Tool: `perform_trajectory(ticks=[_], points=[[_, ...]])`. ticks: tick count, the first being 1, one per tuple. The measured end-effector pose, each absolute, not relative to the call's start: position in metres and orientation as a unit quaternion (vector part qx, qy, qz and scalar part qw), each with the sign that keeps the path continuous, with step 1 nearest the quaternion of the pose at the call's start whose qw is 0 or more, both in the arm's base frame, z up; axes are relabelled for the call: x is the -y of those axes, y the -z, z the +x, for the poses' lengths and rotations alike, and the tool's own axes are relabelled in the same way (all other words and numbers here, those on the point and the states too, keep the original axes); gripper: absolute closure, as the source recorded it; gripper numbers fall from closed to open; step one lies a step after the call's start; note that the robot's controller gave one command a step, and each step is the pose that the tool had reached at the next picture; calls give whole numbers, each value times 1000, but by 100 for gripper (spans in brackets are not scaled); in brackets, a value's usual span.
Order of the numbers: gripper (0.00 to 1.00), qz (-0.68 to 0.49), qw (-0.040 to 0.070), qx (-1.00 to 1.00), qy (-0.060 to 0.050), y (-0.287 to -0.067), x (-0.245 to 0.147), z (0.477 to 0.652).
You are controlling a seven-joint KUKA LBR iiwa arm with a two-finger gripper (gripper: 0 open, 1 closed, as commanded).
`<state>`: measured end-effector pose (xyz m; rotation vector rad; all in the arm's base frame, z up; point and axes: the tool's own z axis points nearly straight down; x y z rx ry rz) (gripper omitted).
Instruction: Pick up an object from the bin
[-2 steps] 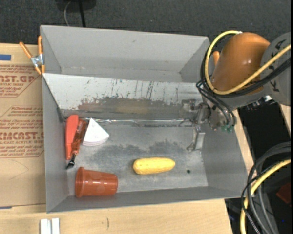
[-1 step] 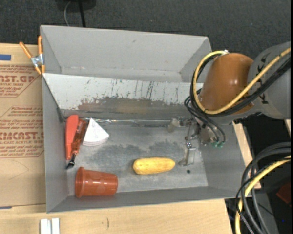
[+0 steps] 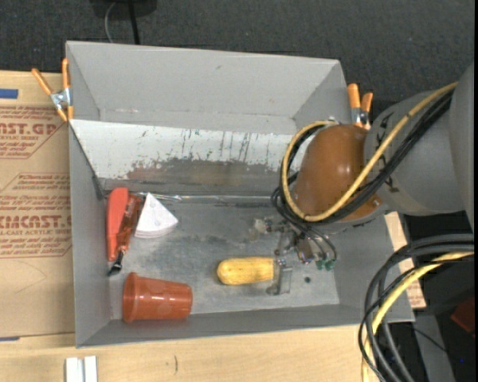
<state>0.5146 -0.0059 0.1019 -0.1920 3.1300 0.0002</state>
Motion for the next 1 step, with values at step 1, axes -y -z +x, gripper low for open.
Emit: perform_trajectory(ticks=[1], points=[[100, -89, 2, -996, 0, -69, -20, 522]])
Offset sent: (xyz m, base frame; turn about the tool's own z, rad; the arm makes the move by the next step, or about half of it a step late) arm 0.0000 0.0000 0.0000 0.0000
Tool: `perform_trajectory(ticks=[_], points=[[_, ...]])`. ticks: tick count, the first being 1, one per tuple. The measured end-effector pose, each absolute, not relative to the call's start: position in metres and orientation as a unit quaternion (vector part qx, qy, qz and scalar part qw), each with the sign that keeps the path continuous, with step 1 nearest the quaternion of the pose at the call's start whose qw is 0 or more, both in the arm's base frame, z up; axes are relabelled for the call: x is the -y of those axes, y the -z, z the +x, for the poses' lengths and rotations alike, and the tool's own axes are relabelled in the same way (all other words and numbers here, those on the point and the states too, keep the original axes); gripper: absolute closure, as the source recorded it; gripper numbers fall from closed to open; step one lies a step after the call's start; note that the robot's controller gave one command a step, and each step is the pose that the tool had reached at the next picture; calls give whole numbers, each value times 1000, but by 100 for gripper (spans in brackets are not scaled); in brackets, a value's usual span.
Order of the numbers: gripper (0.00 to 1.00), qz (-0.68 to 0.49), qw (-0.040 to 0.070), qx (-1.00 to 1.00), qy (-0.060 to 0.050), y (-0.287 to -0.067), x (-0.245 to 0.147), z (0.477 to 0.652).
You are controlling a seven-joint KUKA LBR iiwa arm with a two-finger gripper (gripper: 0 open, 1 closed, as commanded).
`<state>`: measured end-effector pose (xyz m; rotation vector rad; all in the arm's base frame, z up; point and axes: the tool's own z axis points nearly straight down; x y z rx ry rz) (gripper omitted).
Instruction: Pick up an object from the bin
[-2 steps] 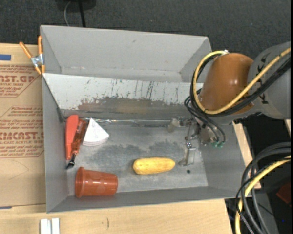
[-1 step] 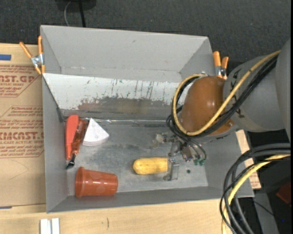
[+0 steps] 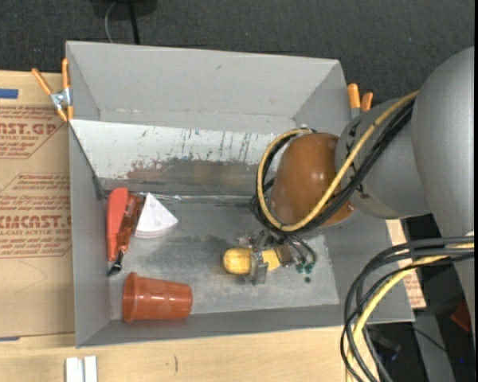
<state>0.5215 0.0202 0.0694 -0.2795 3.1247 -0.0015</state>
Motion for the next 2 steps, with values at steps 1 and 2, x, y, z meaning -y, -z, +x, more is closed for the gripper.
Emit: perform_trajectory(ticks=[1, 2], points=[[100, -89, 2, -996, 1, -69, -20, 522], [100, -110, 5, -994, 1, -224, 0, 525]])
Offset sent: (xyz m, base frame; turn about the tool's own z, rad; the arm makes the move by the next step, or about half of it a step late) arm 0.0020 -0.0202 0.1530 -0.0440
